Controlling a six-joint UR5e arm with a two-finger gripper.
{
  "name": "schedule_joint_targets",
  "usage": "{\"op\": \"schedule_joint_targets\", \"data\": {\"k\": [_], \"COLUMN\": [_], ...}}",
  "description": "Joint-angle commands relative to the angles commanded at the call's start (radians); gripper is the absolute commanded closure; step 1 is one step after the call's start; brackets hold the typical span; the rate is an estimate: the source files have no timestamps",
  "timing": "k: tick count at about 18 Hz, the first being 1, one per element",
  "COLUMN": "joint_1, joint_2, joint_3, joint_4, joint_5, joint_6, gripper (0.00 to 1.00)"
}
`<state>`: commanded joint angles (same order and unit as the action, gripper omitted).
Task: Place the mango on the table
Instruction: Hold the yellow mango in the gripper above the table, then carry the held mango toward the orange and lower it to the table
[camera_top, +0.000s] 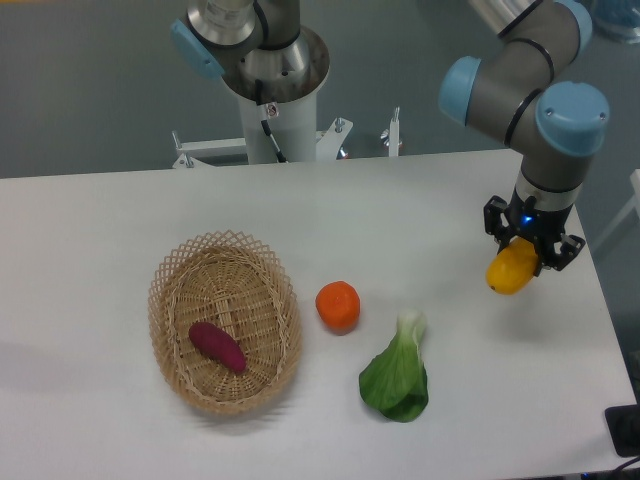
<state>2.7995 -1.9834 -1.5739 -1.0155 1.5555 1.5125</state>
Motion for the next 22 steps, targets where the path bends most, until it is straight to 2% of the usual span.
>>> {"op": "schedule_joint_targets", "data": {"k": [14, 20, 22], "joint_1": [0.0, 0.0, 0.0], "joint_2": [-0.003, 0.003, 0.006], "joint_3": [-0.003, -0.078, -0.103], "joint_4": [0.0, 0.008, 0.026], "joint_5": [0.0, -0.002, 0.0], "joint_6": [-0.002, -0.005, -0.002], "gripper": [0.74, 0.73, 0.73]}}
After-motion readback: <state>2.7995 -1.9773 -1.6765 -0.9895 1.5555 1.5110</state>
